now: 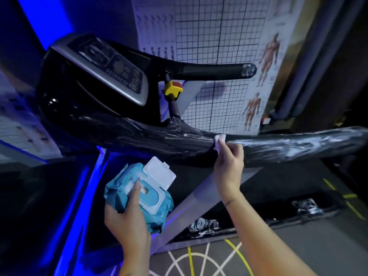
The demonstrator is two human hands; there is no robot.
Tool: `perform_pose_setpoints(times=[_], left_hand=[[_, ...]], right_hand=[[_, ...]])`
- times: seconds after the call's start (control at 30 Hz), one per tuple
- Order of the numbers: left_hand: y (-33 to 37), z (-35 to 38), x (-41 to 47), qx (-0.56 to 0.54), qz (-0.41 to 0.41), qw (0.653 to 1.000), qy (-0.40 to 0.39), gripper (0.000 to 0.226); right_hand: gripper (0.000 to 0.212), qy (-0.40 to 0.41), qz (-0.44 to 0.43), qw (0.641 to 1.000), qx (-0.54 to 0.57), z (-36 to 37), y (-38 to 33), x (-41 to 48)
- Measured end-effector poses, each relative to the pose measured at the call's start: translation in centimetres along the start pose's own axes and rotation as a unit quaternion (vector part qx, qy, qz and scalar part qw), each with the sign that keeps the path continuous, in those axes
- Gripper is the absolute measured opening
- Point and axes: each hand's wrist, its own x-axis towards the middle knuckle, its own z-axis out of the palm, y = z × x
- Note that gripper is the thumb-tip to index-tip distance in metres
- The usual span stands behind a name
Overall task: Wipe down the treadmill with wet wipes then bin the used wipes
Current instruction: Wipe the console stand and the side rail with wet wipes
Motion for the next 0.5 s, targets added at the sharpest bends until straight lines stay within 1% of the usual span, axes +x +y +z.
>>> perform_pose_setpoints(times=[0.03,0.07,0.13,0.2,0.23,0.3,0.43,0.5], left_hand=[[-0.2,0.2,-0.3,-0.004,-0.002,1.000,-0.002,0.036],[-0.3,0.5,-0.6,-0.010,0.000,1.000,-0.004,0.035],[-0.2,0.9,-1.2,-0.015,0.018,1.000,-0.012,0.034],[0.0,1.2,-1.6,-0.014,0.039,0.999,-0.018,0.032],[0.0,1.2,-1.7,-0.014,0.043,0.999,-0.016,0.032],[0.3,1.3,-1.9,-0.016,0.045,0.999,-0.007,0.036],[0.5,2.0,-2.8,-0.034,0.053,0.998,-0.004,0.040],[0.3,2.6,-3.7,-0.029,0.058,0.998,-0.013,0.039]], right_hand=[[0.029,0.015,-0.041,0.999,0.001,0.3,-0.7,0.4],[0.032,0.020,-0.077,0.997,0.012,0.9,-1.6,0.9],[0.036,-0.008,-0.120,0.992,0.046,2.3,-4.3,1.8],[0.035,-0.057,-0.160,0.985,0.038,3.7,-6.3,2.0],[0.037,-0.079,-0.162,0.983,0.020,4.3,-6.5,2.0],[0.046,-0.088,-0.147,0.985,-0.007,4.4,-5.7,1.7],[0.050,-0.036,-0.082,0.995,-0.039,1.4,-0.4,1.4],[0.045,-0.022,-0.043,0.998,-0.045,-0.2,1.8,1.8]])
